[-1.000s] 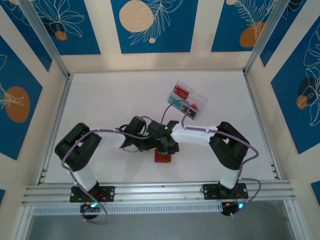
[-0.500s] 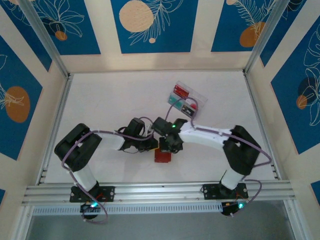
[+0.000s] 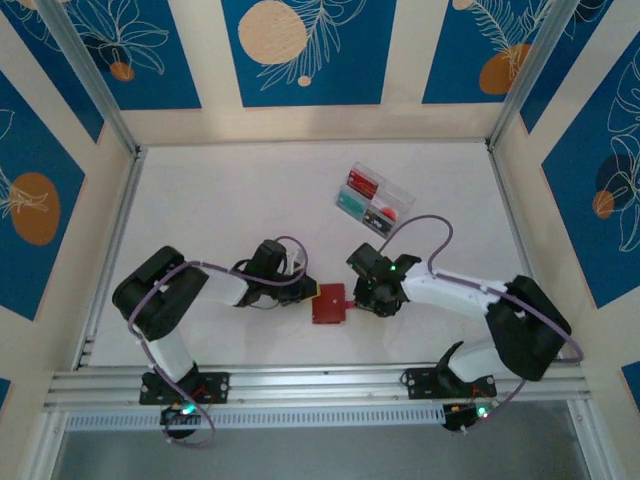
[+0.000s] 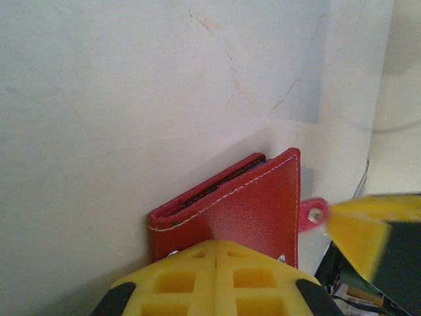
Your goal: Put the credit cards into the card holder
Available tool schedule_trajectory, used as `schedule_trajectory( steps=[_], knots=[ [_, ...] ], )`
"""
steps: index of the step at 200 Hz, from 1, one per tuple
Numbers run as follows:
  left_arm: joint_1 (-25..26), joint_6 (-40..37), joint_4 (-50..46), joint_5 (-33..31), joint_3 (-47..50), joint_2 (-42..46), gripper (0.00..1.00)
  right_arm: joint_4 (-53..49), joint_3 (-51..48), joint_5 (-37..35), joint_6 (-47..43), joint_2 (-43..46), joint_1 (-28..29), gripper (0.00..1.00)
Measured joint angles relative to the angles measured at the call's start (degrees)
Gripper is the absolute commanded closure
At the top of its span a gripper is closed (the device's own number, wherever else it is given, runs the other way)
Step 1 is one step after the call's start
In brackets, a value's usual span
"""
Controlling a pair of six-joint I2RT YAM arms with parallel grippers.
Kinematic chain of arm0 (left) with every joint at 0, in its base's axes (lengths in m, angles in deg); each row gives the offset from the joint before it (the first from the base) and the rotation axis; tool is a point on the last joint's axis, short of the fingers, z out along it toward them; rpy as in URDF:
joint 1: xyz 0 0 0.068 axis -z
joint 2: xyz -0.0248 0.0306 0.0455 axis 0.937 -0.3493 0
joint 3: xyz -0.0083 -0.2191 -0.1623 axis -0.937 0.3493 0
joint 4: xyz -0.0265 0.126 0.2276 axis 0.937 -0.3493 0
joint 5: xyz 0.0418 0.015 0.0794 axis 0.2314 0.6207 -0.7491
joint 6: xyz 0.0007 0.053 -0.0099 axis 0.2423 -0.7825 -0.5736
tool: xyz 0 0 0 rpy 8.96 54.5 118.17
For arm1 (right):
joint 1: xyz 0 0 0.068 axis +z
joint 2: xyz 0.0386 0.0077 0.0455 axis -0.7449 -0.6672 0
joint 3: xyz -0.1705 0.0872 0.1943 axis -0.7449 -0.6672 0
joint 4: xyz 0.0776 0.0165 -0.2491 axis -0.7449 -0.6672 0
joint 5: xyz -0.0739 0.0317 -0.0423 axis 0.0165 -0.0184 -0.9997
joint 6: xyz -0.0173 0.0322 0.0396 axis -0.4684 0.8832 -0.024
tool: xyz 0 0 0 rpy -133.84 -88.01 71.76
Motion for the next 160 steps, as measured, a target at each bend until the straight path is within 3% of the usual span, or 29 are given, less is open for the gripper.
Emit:
schedule_trajectory(
  steps=[18, 34, 67, 106, 160],
  knots=[
    [0.0, 0.2, 1.0, -0.3, 0.6, 0.2, 1.0, -5.7, 6.2, -4.0, 0.5, 3.1, 3.5, 0.7],
    [0.0, 0.4, 1.5, -0.5, 0.9, 0.3, 1.0, -6.7, 12.9, -4.1, -0.6, 3.9, 4.8, 0.83],
    [0.2, 0.4, 2.3, -1.2, 1.6, 0.6, 1.0, -0.3, 19.4, 7.1, -4.3, -1.4, 3.4, 0.94],
    [0.4, 0.4, 3.8, -1.6, 2.3, 0.6, 1.0, 5.0, 18.6, 14.1, -5.0, -15.4, 2.0, 0.85],
    [0.5, 0.4, 4.7, -2.1, 3.2, 0.7, 1.0, 6.5, 6.5, 15.4, -3.1, -14.3, -3.6, 0.7]
  ],
)
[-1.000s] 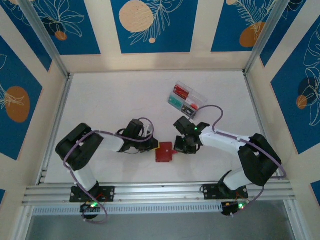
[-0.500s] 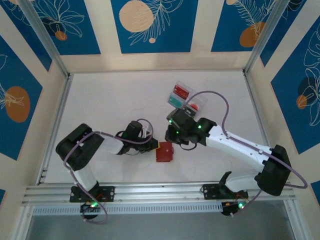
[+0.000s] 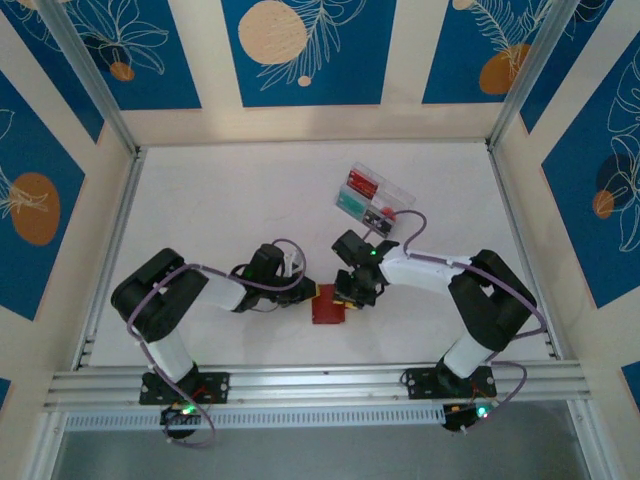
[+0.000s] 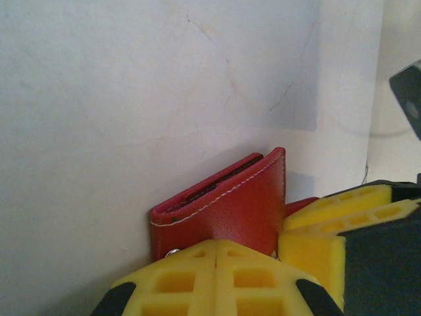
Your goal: Put the credit cards into the card holder
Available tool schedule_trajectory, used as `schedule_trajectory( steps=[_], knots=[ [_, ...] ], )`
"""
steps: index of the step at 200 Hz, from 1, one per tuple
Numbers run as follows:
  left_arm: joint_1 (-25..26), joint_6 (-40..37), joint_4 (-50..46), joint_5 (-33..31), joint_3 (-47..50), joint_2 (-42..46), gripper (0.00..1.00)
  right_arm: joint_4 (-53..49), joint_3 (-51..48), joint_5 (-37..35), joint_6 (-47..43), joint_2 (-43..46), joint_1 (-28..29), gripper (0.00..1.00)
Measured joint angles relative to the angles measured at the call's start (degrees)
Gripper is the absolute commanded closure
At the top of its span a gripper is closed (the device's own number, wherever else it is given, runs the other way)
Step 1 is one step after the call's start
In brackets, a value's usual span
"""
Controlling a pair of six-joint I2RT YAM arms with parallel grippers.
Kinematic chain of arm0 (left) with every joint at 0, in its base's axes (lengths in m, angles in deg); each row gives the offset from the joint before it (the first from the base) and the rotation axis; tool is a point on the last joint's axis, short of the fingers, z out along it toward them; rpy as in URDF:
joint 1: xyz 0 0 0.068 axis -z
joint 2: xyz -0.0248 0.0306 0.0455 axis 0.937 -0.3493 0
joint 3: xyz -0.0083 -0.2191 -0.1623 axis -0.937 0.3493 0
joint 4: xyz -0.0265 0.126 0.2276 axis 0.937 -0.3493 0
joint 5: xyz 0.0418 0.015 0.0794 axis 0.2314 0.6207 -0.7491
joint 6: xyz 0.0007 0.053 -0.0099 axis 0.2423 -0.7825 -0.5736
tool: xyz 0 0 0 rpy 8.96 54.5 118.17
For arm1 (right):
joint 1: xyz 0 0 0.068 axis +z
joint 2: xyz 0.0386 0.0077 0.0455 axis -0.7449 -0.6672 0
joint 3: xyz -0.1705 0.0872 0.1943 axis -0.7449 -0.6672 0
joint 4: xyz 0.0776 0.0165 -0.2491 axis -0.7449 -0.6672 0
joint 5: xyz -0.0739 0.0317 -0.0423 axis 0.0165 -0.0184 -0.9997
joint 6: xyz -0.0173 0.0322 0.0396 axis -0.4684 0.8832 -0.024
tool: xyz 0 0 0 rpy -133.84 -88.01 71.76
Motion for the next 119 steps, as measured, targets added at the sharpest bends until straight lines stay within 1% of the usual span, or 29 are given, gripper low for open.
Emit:
schedule_trajectory(
  steps=[30, 56, 71, 105, 119],
  knots=[
    [0.1, 0.0, 0.2, -0.5, 0.5, 0.3, 1.0, 1.7, -1.3, 1.7, -0.3, 0.5, -0.6, 0.67],
    [0.1, 0.0, 0.4, -0.7, 0.6, 0.3, 1.0, 4.1, -2.1, 4.8, -1.0, 0.2, -2.0, 0.63],
    [0.1, 0.0, 0.4, -0.7, 0.6, 0.3, 1.0, 5.5, -3.0, 6.8, -1.3, 0.1, -3.1, 0.63],
    [0.1, 0.0, 0.7, -0.7, 0.7, 0.2, 1.0, 7.1, -3.9, 10.5, -2.6, 0.1, -5.4, 0.69],
    [0.1, 0.0, 0.9, -0.6, 0.7, 0.1, 1.0, 8.0, -3.8, 11.0, -3.4, 0.3, -5.6, 0.74]
  ],
)
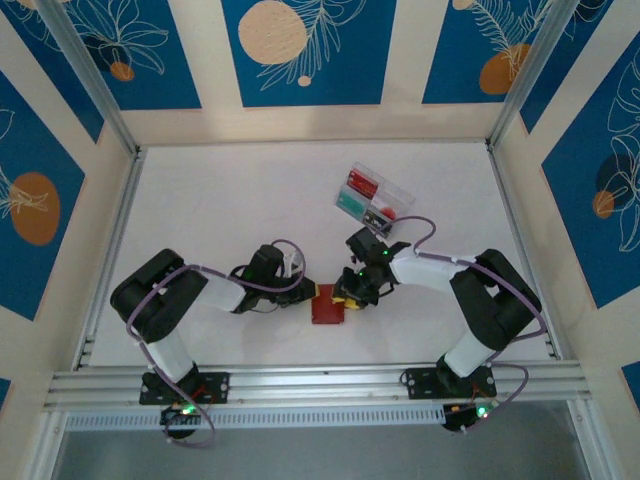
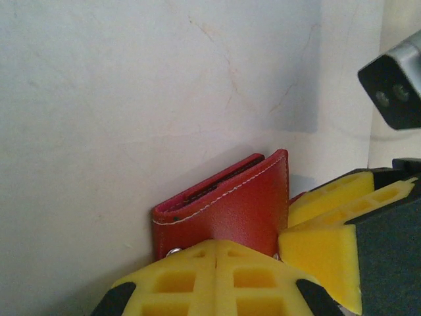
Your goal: Put the credit cards into the card holder
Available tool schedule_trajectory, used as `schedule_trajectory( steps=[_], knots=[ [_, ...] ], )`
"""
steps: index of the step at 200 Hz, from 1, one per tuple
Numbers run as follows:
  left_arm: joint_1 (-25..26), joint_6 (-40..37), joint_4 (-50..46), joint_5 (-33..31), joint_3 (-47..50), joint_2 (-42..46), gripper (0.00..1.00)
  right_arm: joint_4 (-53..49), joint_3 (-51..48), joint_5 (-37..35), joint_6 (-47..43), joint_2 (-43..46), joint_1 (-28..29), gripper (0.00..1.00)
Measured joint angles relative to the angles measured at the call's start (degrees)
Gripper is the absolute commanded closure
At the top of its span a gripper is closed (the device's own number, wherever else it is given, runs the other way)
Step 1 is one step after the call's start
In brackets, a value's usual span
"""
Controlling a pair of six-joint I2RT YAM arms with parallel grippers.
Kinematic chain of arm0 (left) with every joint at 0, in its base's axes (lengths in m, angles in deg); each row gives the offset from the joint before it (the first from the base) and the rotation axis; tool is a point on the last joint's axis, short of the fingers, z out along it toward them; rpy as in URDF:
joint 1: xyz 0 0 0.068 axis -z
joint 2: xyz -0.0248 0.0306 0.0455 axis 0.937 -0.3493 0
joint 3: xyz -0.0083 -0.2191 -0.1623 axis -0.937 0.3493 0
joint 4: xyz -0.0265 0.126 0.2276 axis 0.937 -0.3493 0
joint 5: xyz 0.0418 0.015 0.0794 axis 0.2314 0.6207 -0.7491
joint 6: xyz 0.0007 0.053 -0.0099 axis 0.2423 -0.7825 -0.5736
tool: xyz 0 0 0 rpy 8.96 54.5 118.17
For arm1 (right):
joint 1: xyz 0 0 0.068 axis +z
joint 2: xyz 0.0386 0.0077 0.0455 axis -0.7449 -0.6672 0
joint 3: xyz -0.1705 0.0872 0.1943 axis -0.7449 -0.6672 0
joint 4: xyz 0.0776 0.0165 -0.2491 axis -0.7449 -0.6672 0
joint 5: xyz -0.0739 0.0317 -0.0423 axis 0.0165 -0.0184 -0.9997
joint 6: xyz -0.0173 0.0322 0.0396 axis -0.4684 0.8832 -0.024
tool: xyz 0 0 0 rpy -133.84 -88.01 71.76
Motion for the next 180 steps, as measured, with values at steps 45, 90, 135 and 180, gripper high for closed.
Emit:
schedule_trajectory(
  steps=[45, 90, 135, 180],
  knots=[
    [0.0, 0.0, 1.1, 0.2, 0.4, -0.7, 1.0, -0.9, 0.5, 1.1, -1.7, 2.4, 0.0, 0.81],
    [0.0, 0.4, 2.0, 0.2, 0.7, -0.7, 1.0, 0.3, 3.4, 1.6, -2.1, 3.6, 2.0, 1.0],
    [-0.6, 0.5, 0.1, 0.2, 0.5, 1.4, 0.94, -4.8, 7.1, -2.2, -2.6, 2.2, 3.0, 1.0],
    [-5.2, -1.6, -18.2, 0.1, 0.6, 11.7, 0.76, -26.2, 16.3, -20.6, -3.3, 5.4, 7.3, 1.0]
  ],
)
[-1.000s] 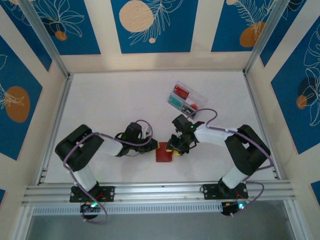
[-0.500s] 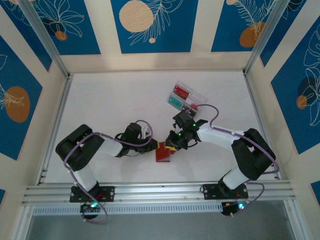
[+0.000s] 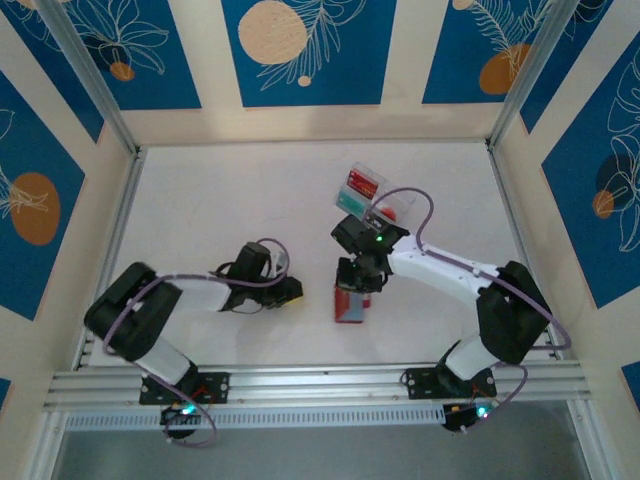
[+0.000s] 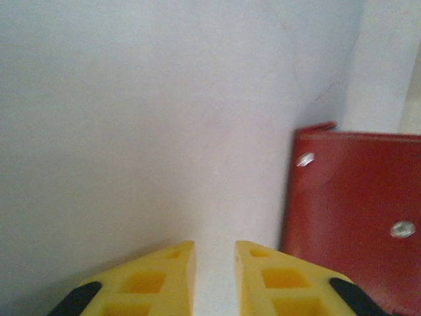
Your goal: Put the credit cards into the card holder
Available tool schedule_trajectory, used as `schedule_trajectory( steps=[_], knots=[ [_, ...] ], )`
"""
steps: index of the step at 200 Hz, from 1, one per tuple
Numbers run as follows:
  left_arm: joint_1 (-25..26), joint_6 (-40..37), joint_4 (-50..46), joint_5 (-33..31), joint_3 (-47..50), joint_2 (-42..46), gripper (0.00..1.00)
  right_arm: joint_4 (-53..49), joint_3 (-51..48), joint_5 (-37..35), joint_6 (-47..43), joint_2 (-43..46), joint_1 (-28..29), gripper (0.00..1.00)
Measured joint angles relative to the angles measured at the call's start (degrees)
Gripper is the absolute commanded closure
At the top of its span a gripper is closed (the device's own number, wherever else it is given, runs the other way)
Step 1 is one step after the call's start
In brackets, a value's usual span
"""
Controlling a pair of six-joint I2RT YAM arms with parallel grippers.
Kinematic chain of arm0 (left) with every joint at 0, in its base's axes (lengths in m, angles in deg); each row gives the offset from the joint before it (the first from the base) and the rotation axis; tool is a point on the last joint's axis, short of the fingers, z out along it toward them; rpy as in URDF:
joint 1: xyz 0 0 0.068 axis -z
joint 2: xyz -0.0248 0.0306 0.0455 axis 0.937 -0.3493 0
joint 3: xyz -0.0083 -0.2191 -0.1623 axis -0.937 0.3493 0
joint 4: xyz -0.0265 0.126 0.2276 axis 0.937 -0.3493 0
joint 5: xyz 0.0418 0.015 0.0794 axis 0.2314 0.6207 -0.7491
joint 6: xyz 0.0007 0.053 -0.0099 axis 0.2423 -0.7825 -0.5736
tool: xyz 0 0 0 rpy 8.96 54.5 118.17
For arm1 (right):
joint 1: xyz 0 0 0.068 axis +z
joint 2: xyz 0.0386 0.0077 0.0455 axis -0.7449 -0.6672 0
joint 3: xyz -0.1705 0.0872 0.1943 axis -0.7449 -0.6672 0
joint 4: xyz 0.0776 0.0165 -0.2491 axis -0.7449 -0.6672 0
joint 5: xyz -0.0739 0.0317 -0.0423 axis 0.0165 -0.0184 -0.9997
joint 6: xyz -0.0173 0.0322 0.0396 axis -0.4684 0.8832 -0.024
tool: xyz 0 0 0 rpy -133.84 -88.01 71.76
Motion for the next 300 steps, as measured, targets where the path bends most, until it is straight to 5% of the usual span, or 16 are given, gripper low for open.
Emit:
schedule_trajectory(
  steps=[39, 94, 115, 184, 241, 263, 300],
  knots=[
    [-4.5, -3.1, -13.4, -0.8, -1.1, 9.5, 0.77, -11.9, 7.5, -9.4, 0.0, -3.3, 4.0, 1.0],
    [-8.0, -5.9, -26.1, -2.7, -1.1, 14.7, 0.8, -15.7, 22.4, -10.9, -0.8, -23.4, 9.8, 1.0],
    [-8.9, -6.3, -29.3, -3.3, -1.1, 15.8, 0.8, -12.3, 24.2, -8.7, -2.0, -26.0, 11.3, 0.93],
    [-9.2, -10.3, -36.6, -3.6, -6.6, 16.5, 0.79, 4.1, 12.3, 9.7, -5.4, -22.5, 4.6, 0.66],
    [-6.3, -11.8, -38.2, -3.1, -12.7, 14.4, 0.84, 12.1, 5.5, 19.5, -6.2, -19.7, 1.2, 0.57],
    [-4.6, -11.4, -37.2, -2.4, -14.1, 12.0, 0.85, 11.1, 5.5, 19.0, -6.5, -18.1, 1.5, 0.54],
    [-4.4, -10.7, -36.8, -2.4, -14.1, 10.3, 0.86, -0.1, 13.2, 6.6, -7.6, -15.7, 5.5, 0.45]
  ],
)
